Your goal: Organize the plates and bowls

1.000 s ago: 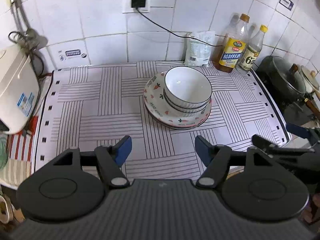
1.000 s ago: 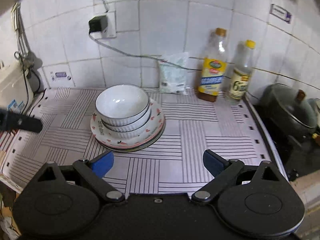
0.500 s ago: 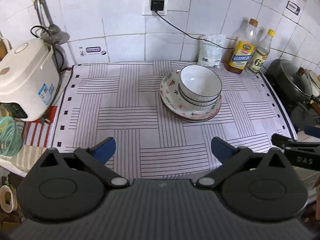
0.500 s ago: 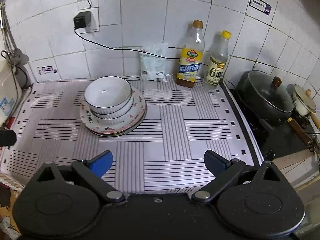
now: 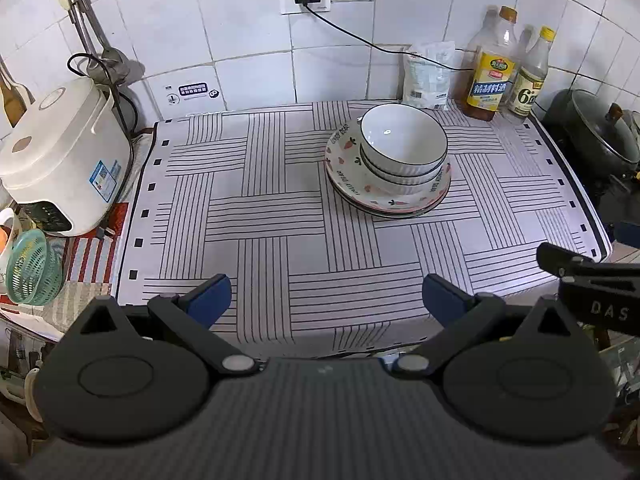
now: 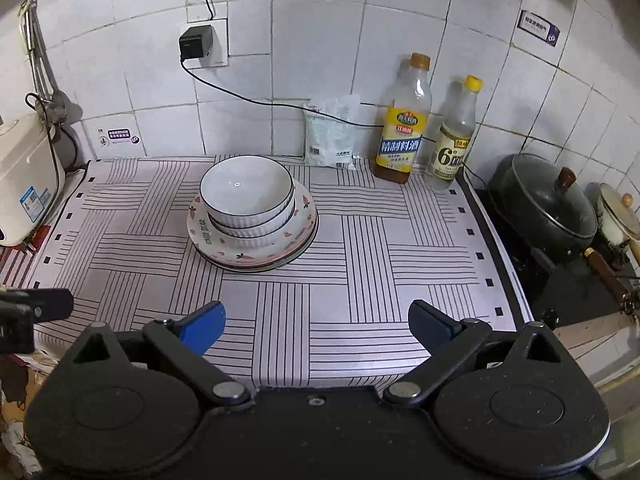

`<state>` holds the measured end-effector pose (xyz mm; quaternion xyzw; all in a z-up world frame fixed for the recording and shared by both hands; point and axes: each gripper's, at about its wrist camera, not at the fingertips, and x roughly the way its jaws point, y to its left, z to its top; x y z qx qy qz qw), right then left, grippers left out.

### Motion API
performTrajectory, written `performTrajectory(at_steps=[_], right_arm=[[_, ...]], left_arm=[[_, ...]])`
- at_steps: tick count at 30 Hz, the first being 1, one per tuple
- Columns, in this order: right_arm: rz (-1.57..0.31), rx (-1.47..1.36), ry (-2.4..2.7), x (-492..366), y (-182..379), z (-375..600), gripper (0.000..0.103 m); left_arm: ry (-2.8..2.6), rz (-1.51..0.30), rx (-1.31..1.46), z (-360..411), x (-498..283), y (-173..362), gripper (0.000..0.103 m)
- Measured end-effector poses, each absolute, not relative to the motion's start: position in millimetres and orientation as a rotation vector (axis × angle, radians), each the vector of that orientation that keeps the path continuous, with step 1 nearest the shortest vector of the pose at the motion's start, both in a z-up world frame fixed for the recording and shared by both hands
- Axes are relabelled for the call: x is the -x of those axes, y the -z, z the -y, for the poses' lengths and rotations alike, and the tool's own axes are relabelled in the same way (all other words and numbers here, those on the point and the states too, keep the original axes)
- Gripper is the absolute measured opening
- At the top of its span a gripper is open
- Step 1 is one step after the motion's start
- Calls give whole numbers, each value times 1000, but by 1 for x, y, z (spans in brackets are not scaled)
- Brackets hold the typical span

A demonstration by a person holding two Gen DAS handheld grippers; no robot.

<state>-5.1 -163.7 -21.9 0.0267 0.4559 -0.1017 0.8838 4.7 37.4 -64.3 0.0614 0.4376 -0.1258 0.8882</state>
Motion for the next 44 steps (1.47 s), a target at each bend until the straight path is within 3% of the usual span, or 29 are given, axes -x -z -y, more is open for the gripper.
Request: performTrajectory(at_steps=[9,44], right_arm=[[-908,-155,199,15,19,172,100],[-911,-120,223,19,25,171,100]], left_arm=[[241,-882,-161,-32,-1,64,103],[215,-785,-135,-46,8,60,103]])
